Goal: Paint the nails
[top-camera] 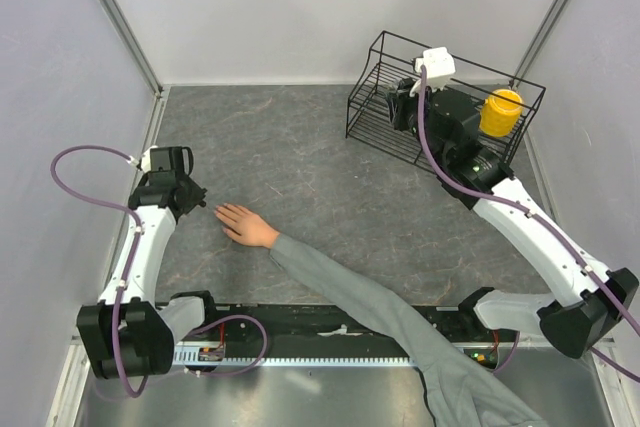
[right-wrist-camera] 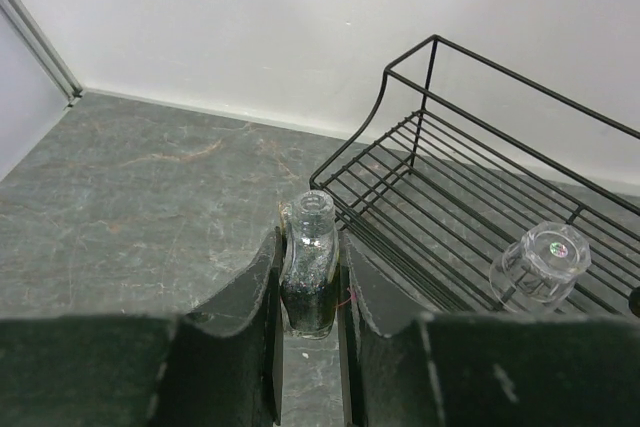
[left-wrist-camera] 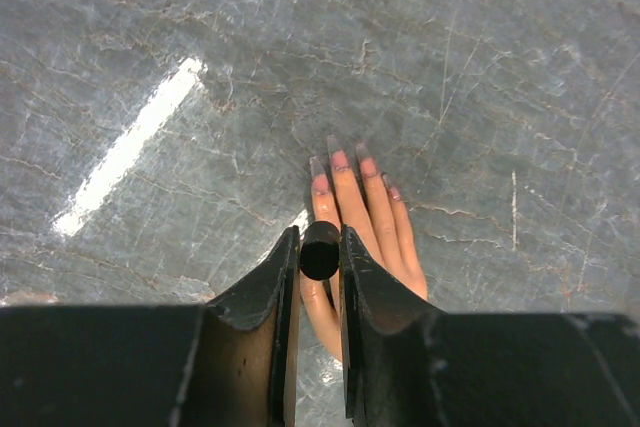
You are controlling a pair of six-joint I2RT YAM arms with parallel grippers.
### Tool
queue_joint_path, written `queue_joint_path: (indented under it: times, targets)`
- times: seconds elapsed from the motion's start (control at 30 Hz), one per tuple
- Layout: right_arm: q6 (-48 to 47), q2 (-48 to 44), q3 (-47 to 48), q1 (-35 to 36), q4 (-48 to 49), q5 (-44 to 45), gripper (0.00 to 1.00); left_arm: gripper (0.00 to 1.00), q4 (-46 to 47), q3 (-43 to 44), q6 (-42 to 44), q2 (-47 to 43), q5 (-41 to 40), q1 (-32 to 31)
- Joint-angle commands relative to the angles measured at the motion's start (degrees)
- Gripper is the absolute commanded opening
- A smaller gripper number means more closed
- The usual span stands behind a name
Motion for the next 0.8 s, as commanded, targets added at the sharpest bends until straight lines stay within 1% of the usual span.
queue_joint_path:
  times: [0.0, 0.1, 0.17, 0.23, 0.33, 0.37, 0.47, 0.57, 0.77]
  targets:
    - [-2.9, 1.9, 5.7, 0.1, -0.8, -1.6, 0.00, 0.02, 3.9, 2.3, -0.9, -2.3, -0.4, 0.1]
    - [-3.6, 2.9, 5.7, 0.1, -0.1, -2.4, 0.00, 0.02, 3.9, 2.2, -1.8, -3.9, 1.6, 0.2]
    - [-5.1, 3.4, 5.6, 0.1, 1.4, -4.6, 0.00, 0.02, 4.4, 2.3, 1.5, -3.2, 2.8, 0.2]
    - [-6.5, 4.9, 6.9, 0.1, 1.5, -4.0, 0.00, 0.02, 3.1, 2.9, 2.1, -2.2, 1.4, 0.2]
    - [-7.4, 6.9, 8.8, 0.1, 2.0, -5.3, 0.00, 0.02, 5.1, 2.4, 3.5, -1.5, 3.4, 0.5]
    - [-7.9, 7.4, 9.8, 0.1, 1.9, -5.9, 0.00, 0.02, 5.2, 2.3, 2.9, -1.0, 3.8, 0.6]
    - [-8.1, 9.2, 12.3, 0.1, 1.4, -5.2, 0.00, 0.02, 1.4, 3.6, -1.0, 2.6, 2.2, 0.8]
    - [-8.9, 10.6, 13.5, 0.1, 0.8, -5.1, 0.00, 0.02, -0.1, 4.9, -2.3, 6.0, 0.1, 0.9]
    - [-7.9, 12.5, 15.2, 0.1, 0.8, -5.7, 0.00, 0.02, -2.1, 7.1, -3.9, 9.8, -1.7, 1.0]
